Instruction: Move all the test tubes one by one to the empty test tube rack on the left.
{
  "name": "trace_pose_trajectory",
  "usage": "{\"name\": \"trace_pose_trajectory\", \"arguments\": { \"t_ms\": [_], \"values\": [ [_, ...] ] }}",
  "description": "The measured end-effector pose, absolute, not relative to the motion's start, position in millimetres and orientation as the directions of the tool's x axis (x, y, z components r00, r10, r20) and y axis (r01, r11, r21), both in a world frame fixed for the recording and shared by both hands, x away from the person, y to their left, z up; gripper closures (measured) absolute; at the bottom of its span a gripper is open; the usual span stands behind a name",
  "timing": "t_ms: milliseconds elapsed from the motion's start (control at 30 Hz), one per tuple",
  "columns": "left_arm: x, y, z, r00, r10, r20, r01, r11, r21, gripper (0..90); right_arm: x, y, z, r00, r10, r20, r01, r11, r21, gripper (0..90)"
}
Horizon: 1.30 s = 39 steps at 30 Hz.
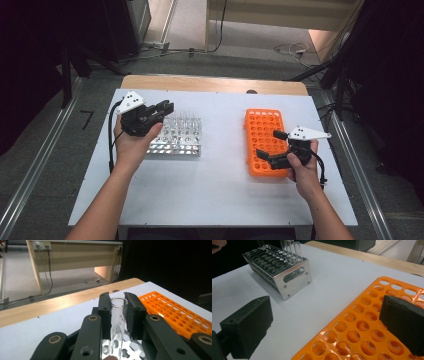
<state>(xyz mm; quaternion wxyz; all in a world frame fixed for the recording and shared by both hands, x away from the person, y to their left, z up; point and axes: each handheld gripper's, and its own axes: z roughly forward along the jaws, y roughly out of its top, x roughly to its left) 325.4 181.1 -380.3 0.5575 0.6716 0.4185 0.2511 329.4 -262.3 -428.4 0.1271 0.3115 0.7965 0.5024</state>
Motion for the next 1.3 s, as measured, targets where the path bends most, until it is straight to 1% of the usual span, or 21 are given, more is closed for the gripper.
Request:
{"name": "trace_pose_trajectory", "arguments": {
  "t_ms": [167, 300, 567, 800, 1067, 1300],
  "values": [
    [336.1, 183.3, -381.6, 0.492, 0.863, -0.112, 0.273, -0.031, 0.961, 75.4, 329.9, -263.6, -428.4, -0.772, 0.626, 0.113, 0.369, 0.297, 0.881, 0.0],
    [344.2, 184.7, -384.2, 0.472, 0.878, -0.081, 0.263, -0.052, 0.963, 75.4, 329.8, -264.1, -428.2, -0.771, 0.627, 0.113, 0.37, 0.296, 0.881, 0.0],
    [356.3, 186.2, -392.9, 0.431, 0.9, -0.07, 0.274, -0.056, 0.96, 75.3, 330.1, -265.2, -428.4, -0.769, 0.629, 0.116, 0.374, 0.295, 0.88, 0.0],
    [362.5, 187.4, -399.3, 0.41, 0.909, -0.072, 0.285, -0.053, 0.957, 75.4, 330.1, -266.0, -428.0, -0.771, 0.626, 0.117, 0.372, 0.294, 0.88, 0.0],
    [367.6, 189.9, -414.3, 0.4, 0.912, -0.09, 0.325, -0.05, 0.945, 75.4, 330.2, -267.2, -427.4, -0.77, 0.626, 0.12, 0.372, 0.288, 0.882, 0.0],
    [368.3, 186.7, -422.3, 0.4, 0.912, -0.088, 0.353, -0.065, 0.933, 75.3, 330.7, -267.1, -428.0, -0.771, 0.625, 0.123, 0.372, 0.286, 0.883, 0.0]
  ]
}}
